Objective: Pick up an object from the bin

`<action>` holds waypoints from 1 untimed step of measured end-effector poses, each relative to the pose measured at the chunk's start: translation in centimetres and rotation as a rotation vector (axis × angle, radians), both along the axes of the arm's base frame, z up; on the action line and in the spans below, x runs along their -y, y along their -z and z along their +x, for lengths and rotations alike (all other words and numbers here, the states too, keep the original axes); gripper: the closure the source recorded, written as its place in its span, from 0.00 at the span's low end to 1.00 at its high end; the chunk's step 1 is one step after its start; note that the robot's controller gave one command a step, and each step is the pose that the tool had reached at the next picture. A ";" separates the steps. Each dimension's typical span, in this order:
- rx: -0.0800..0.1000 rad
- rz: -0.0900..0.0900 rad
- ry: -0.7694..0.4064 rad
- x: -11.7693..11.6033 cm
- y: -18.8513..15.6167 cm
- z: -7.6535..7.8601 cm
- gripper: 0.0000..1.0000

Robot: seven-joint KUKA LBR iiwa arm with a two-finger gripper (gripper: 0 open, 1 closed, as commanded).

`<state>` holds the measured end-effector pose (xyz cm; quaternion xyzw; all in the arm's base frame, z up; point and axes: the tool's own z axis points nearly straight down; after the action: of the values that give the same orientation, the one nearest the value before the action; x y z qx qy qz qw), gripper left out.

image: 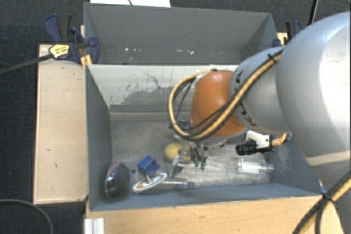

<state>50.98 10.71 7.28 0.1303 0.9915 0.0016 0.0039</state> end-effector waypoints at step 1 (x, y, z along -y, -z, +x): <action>-0.002 0.000 0.002 0.0 -0.2 0.1 0.00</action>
Offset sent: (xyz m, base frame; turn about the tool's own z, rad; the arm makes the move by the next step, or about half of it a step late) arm 0.0000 0.0000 0.0000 0.0000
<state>51.12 10.75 7.45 0.1314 0.9913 0.0015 0.0029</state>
